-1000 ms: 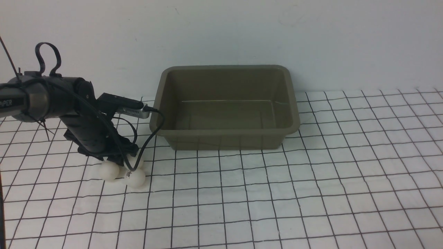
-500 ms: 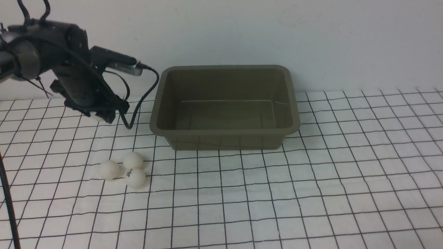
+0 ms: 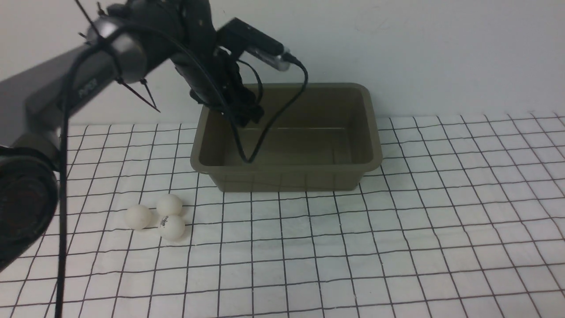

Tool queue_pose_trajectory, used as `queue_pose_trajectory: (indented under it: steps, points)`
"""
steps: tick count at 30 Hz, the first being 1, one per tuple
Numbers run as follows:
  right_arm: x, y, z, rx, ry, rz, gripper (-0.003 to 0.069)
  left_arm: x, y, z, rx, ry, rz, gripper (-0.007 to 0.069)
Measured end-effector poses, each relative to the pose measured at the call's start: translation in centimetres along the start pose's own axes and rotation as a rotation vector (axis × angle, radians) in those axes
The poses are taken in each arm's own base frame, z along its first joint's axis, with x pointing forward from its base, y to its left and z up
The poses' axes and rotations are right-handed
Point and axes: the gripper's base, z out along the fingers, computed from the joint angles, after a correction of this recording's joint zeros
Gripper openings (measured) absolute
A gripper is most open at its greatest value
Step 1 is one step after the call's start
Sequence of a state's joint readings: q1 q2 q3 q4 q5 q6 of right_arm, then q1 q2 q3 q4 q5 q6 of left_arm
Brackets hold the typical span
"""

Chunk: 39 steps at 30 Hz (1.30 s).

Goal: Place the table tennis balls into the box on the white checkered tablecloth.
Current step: 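Drop the ball into the bin, then reach for and grasp a ping pong ball on the table beside the basket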

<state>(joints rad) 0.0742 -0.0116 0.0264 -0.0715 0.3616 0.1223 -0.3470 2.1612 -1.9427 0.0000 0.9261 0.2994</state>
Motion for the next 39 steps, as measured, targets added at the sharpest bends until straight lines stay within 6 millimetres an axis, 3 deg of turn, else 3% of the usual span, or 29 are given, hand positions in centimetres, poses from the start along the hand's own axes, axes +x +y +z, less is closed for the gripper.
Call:
queue_pose_trajectory:
  steps: [4,8,15,18,22,26,27,34,39]
  points:
    - [0.0,0.0,0.0,0.000,0.000,0.000,-0.0017,0.2,-0.9,2.1,0.027,0.011,0.001,0.0442]
    - [0.0,0.0,0.0,0.000,0.000,0.000,-0.0017,-0.2,-0.8,1.6,0.022,-0.005,-0.002,0.0530]
    - [0.0,0.0,0.0,0.000,0.000,0.000,-0.0017,0.0,0.8,-4.0,0.011,0.087,-0.016,0.0530]
    - [0.0,0.0,0.0,0.000,0.000,0.000,-0.0017,0.9,2.4,-6.5,0.016,0.110,-0.063,0.0526]
    - [0.0,0.0,0.0,0.000,0.000,0.000,-0.0017,2.2,4.0,-8.2,0.053,0.105,-0.150,0.0520]
    - [0.0,0.0,0.0,0.000,0.000,0.000,-0.0017,4.8,5.3,-7.7,0.093,0.160,-0.232,0.0520]
    - [0.0,0.0,0.0,0.000,0.000,0.000,-0.0017,6.7,5.5,-7.0,0.110,0.222,-0.262,0.0520]
    - [0.0,0.0,0.0,0.000,0.000,0.000,-0.0017,10.0,4.8,-4.1,0.121,0.277,-0.295,0.0520]
    - [0.0,0.0,0.0,0.000,0.000,0.000,-0.0017,10.8,4.6,-2.5,0.097,0.247,-0.301,0.0520]
